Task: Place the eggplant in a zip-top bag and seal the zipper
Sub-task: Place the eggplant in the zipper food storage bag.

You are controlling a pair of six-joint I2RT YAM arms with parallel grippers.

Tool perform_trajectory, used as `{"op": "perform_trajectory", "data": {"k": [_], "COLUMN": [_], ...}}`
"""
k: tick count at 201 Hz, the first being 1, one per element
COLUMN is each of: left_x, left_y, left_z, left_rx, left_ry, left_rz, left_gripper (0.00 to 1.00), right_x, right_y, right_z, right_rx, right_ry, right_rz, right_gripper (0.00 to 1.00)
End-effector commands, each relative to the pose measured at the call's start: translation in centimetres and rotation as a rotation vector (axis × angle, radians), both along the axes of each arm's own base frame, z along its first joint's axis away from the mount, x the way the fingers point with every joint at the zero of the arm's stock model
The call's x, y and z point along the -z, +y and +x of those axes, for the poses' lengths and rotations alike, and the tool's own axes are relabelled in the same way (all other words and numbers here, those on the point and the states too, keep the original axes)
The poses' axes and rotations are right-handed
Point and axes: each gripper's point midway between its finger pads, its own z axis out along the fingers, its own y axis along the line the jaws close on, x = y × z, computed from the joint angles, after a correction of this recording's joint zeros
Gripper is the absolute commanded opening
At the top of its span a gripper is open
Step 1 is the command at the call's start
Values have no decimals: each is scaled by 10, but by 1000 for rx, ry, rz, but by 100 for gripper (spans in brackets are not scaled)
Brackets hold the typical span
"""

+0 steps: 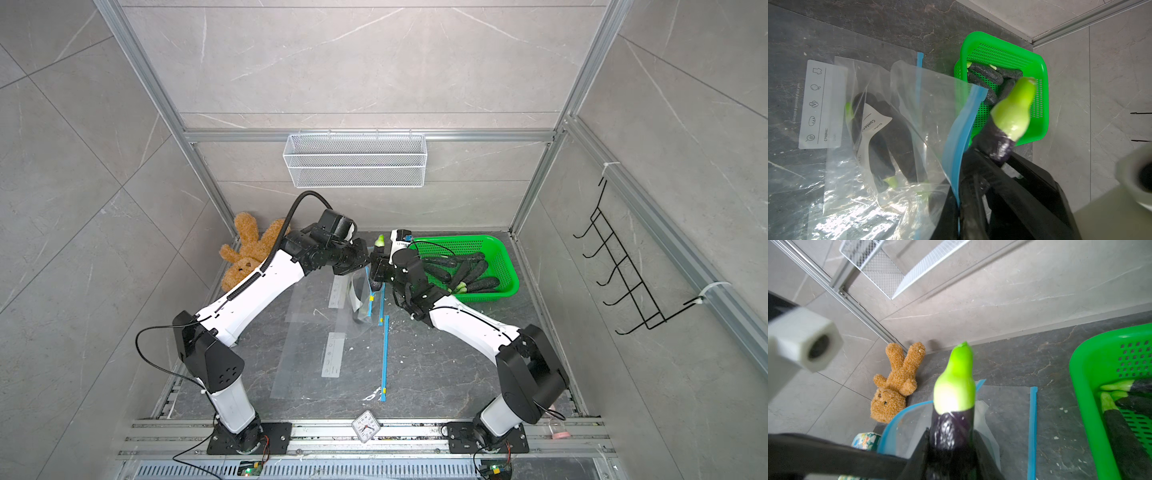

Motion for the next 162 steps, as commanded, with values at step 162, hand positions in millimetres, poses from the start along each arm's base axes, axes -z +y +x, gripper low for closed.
{"op": "perform_trajectory", "data": {"k": [162], "left_x": [-43], "left_y": [6], "left_z": [-4], "left_rx": [-12], "left_ry": [-101], "left_rz": [-69], "left_gripper": [0], "right_x": [-9], "right_y": [25], "right_z": [-8], "right_rx": [94], "right_ry": [-125], "right_rz": [1], "right_gripper": [42]}}
